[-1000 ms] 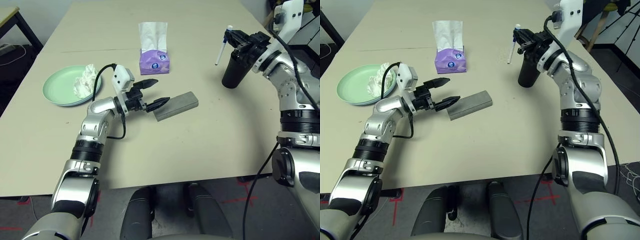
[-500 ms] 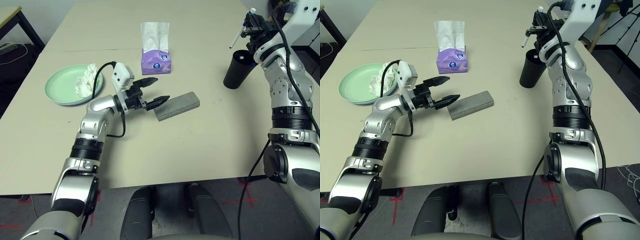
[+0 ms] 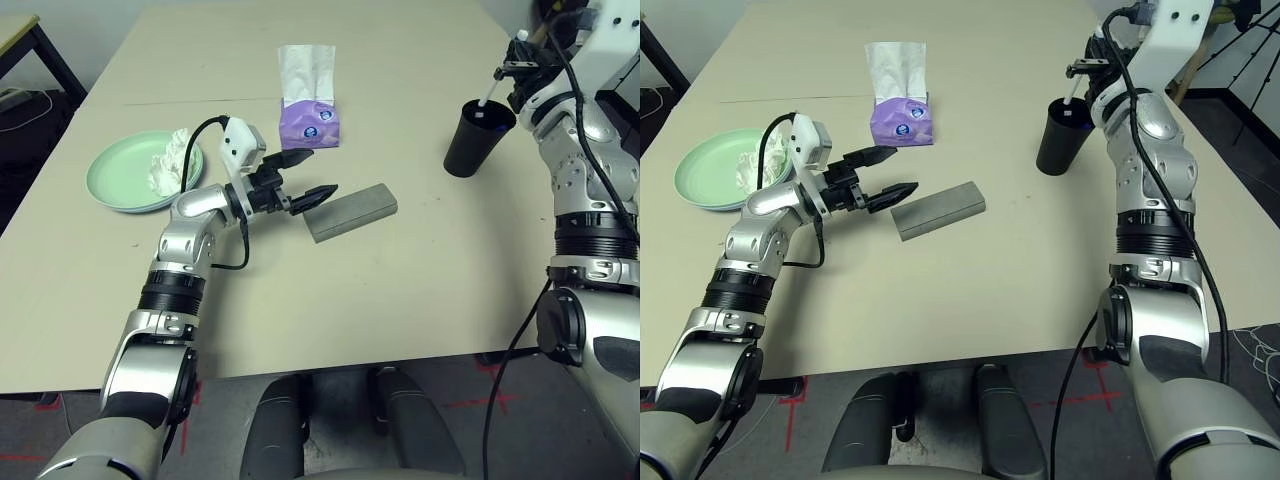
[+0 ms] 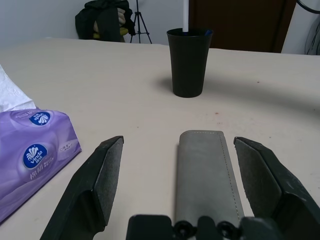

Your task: Organize and tidy the items on the table.

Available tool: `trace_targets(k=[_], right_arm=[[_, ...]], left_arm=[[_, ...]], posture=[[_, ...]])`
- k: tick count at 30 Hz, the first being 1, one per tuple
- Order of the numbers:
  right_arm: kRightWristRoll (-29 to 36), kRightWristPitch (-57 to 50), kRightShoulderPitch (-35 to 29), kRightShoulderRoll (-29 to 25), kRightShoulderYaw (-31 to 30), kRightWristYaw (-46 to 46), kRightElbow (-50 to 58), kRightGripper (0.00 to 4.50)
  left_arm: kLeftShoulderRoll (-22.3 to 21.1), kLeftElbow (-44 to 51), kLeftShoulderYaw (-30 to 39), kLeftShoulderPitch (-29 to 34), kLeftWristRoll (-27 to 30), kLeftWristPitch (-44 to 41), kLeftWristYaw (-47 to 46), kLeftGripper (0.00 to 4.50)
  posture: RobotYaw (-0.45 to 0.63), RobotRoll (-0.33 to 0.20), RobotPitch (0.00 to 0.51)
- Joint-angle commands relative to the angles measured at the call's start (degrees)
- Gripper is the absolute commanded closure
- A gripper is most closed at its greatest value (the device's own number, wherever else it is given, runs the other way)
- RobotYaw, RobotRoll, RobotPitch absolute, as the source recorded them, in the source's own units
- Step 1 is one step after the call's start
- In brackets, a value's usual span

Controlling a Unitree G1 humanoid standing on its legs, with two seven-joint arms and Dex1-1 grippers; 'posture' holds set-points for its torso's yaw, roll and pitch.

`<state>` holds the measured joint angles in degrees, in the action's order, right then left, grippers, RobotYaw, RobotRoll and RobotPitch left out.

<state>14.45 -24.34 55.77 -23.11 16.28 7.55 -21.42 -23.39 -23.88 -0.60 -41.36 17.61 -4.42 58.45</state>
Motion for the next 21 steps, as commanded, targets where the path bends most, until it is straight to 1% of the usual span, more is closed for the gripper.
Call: trace_targets(k=[1, 14, 19, 20, 21], right_arm=[[-0.34, -1.35, -0.33, -0.79, -0.27, -0.17, 1.19, 4.18], [-0.66, -3.35, 0.11, -1.39, -0.48, -0.33, 2.5, 4.18], [-0.26, -5.18, 0.14, -1.26, -0.2, -0.75, 3.22, 2.41], [-0.25, -5.31, 0.08, -1.21, -0.18, -0.78, 3.39, 1.96], [-0.14, -5.62, 0.05, -1.12, -0.08, -0.88, 3.53, 1.63]], left_arm=[[0.05, -0.73, -0.25, -0.46, -0.66, 0.08, 0.07, 0.0], [0.04, -0.27, -0.33, -0.32, -0.7, 0.03, -0.07, 0.0], [0.18, -0.59, -0.4, -0.55, -0.86, 0.47, -0.06, 0.0], [0.21, -0.67, -0.41, -0.57, -0.9, 0.61, -0.05, 0.0], [0.23, -0.69, -0.42, -0.57, -0.92, 0.67, -0.02, 0.0]], posture=[[0.02, 0.0, 0.118], [0.02, 0.0, 0.116], [0.01, 0.0, 0.116], [0.01, 0.0, 0.116], [0.01, 0.0, 0.117]])
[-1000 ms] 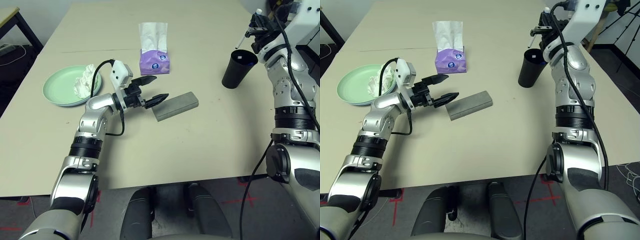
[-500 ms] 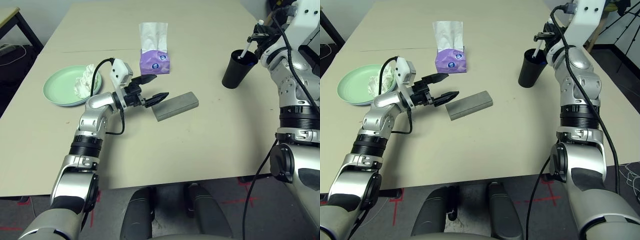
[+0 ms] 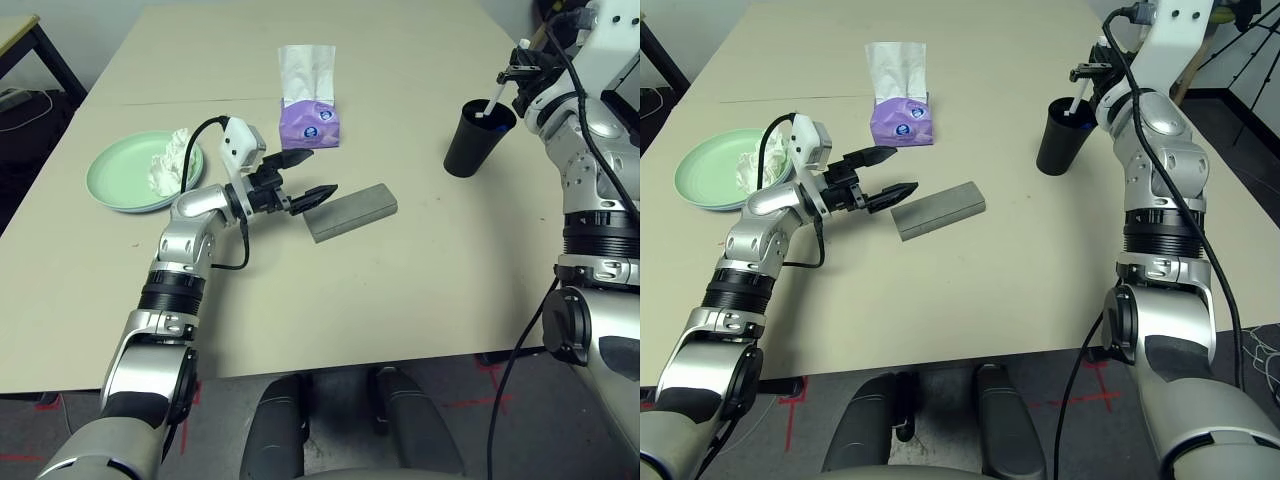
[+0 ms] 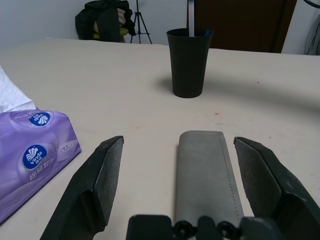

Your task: Organize and tidy the items on the table.

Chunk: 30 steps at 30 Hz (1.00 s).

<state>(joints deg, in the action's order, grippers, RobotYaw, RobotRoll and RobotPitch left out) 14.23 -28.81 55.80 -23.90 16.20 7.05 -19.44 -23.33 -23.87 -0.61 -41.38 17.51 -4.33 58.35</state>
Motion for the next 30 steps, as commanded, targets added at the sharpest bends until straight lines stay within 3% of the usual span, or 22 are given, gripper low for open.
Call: trace_targets(k=[1, 4, 5, 13, 16, 19, 23, 30], right_arm=[[0.09, -1.32, -0.06, -0.34, -0.04, -0.28, 1.71, 1.24], [0.13, -1.74, -0.19, -0.3, 0.01, -0.26, 1.99, 0.14], [0.14, -1.84, -0.19, -0.26, 0.07, -0.3, 2.04, 0.03], [1.28, 2.14, -1.17, 0.43, 0.03, 2.94, 2.4, 0.03], [4.06, 9.87, -5.8, 1.12, -1.02, 12.53, 5.54, 0.03], [6.43, 12.39, -10.69, 1.92, -0.08, 16.07, 8.42, 0.03], [4.01, 22.96, -19.69, 2.47, -0.56, 19.02, 8.35, 0.03], [0.28, 30.66, -28.8, 4.85, -0.31, 13.84, 4.82, 0.03]], left_arm=[[0.18, -0.69, -0.41, -0.54, -0.84, 0.61, 0.09, 0.0], [0.22, -0.66, -0.39, -0.5, -0.85, 0.59, 0.1, 0.0], [0.23, -0.66, -0.38, -0.49, -0.85, 0.58, 0.09, 0.0], [-0.05, -0.37, -0.11, -0.16, -0.88, 0.5, -0.2, 0.0], [0.41, 0.98, 0.53, 0.55, -0.22, -0.15, -1.42, 0.0], [0.89, 2.58, 1.06, 1.58, -0.25, -0.93, -3.89, 0.0], [3.6, 3.78, 3.68, 3.14, -2.72, 1.37, -15.47, 0.0], [10.21, 7.22, 11.86, 4.85, -7.65, 5.67, -43.32, 0.0]], posture=[[0.01, 0.0, 0.116], [0.01, 0.0, 0.116], [0.01, 0.0, 0.116], [0.02, 0.0, 0.115], [0.02, 0.0, 0.116], [0.01, 0.0, 0.115], [0.02, 0.0, 0.108], [0.05, 0.0, 0.102]])
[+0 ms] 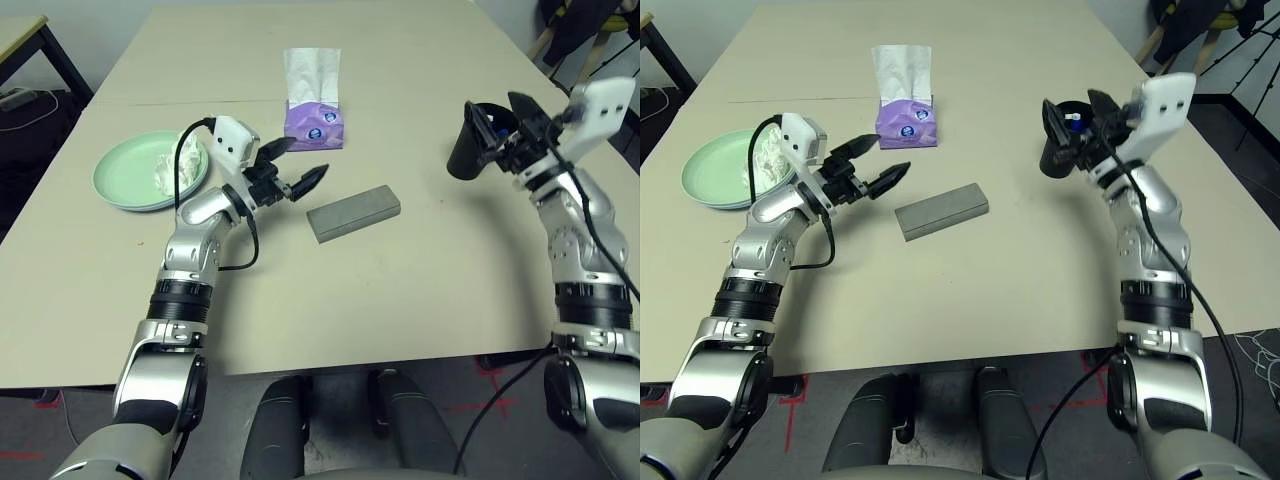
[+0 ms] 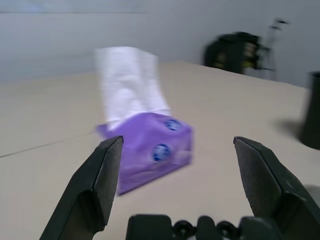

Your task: Organize and tidy the items on the table.

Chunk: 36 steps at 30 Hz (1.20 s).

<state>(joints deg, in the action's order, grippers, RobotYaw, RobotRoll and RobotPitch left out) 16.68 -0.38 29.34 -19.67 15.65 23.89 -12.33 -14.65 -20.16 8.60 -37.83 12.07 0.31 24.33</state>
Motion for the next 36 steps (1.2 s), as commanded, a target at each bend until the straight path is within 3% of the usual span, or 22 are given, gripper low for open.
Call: trace_targets(k=[1, 4, 6, 9, 15, 21, 36], right_arm=[[-2.67, 2.73, -3.22, 0.91, 0.39, -4.02, -3.26, 0.03], [-4.2, 5.1, -4.45, 1.14, 0.46, -6.24, -6.33, 0.03], [-4.07, 6.12, -4.07, 1.1, 0.92, -6.88, -8.5, 0.03], [-3.41, 8.17, -3.41, 0.57, 1.16, -5.66, -10.99, 0.03], [0.85, 7.63, -1.33, -0.27, 2.56, -1.21, -13.96, 0.03], [3.19, 5.56, -0.18, -0.38, 3.05, -0.01, -14.42, 0.03], [2.63, 1.49, -0.34, -0.06, 2.2, -2.11, -11.4, 0.03]], left_arm=[[1.94, 4.72, 3.15, 1.87, -3.17, 0.84, -12.14, 0.0], [1.34, 7.15, 3.88, 4.2, -6.9, 0.07, -18.84, 0.0], [1.19, 7.97, 5.42, 6.1, -6.51, 0.94, -20.72, 0.0], [-0.78, 7.66, 6.47, 9.74, -2.82, 4.94, -14.83, 0.0], [-7.44, 5.38, 10.67, 16.15, 1.41, 4.09, -8.37, 0.0], [-9.35, 8.71, 12.99, 22.18, 3.93, 2.08, -6.95, 0.0], [-9.57, 8.97, 12.71, 22.8, 4.08, 0.26, -6.52, 0.0]], posture=[[0.06, 0.0, 0.103], [0.06, 0.0, 0.101], [0.07, 0.0, 0.1], [0.07, 0.0, 0.091], [0.06, 0.0, 0.086], [0.06, 0.0, 0.091], [0.05, 0.0, 0.095]])
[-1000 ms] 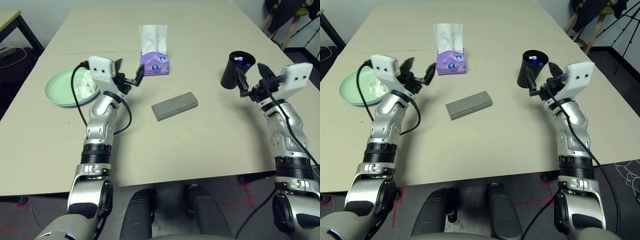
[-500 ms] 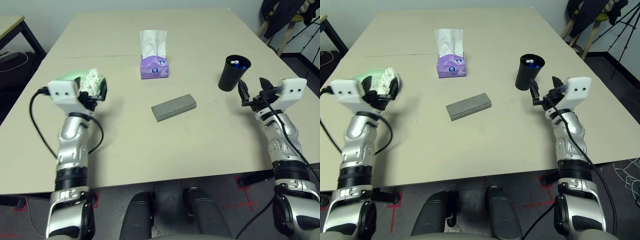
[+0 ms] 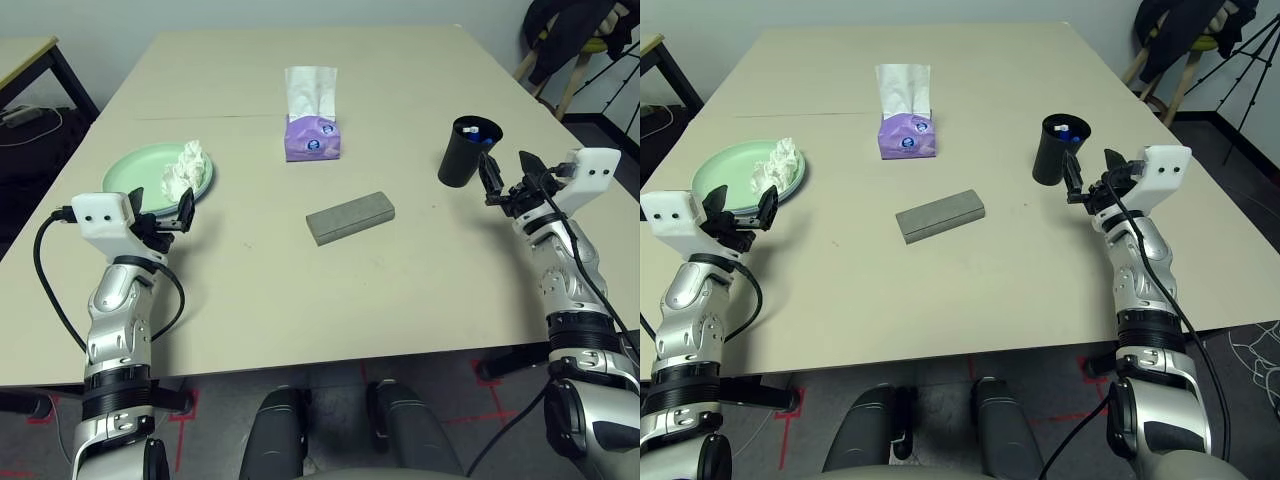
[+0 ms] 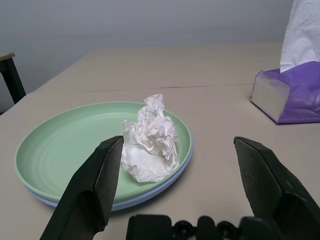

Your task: Organize and tidy the items on the table.

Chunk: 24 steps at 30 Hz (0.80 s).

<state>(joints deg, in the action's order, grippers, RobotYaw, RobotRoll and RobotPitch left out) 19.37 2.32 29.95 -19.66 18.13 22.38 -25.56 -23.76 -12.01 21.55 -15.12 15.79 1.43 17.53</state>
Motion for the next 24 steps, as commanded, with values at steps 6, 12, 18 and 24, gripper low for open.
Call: trace_targets(k=[6, 12, 18, 24], right_arm=[[0.11, -2.32, -1.78, 0.05, -0.36, -0.64, 3.72, 0.03], [-0.05, -2.15, -1.69, -0.15, -0.36, -0.36, 3.4, 0.03], [-0.16, -1.77, -1.85, 0.21, -0.51, -0.31, 3.22, 0.03], [-0.21, -1.65, -1.87, 0.29, -0.64, -0.55, 3.24, 0.03]], left_arm=[[-0.35, 0.74, 0.42, 0.46, 0.24, -0.76, -0.33, 0.0], [-0.14, 0.12, 1.54, 0.05, -0.04, 1.02, -2.21, 0.0], [-0.16, -0.18, 1.43, -0.11, 0.73, 1.72, -1.35, 0.0], [-0.33, -0.34, 1.1, -0.39, 0.73, 0.95, -1.03, 0.0]], posture=[[0.05, 0.0, 0.096], [0.05, 0.0, 0.101], [0.05, 0.0, 0.102], [0.05, 0.0, 0.1]])
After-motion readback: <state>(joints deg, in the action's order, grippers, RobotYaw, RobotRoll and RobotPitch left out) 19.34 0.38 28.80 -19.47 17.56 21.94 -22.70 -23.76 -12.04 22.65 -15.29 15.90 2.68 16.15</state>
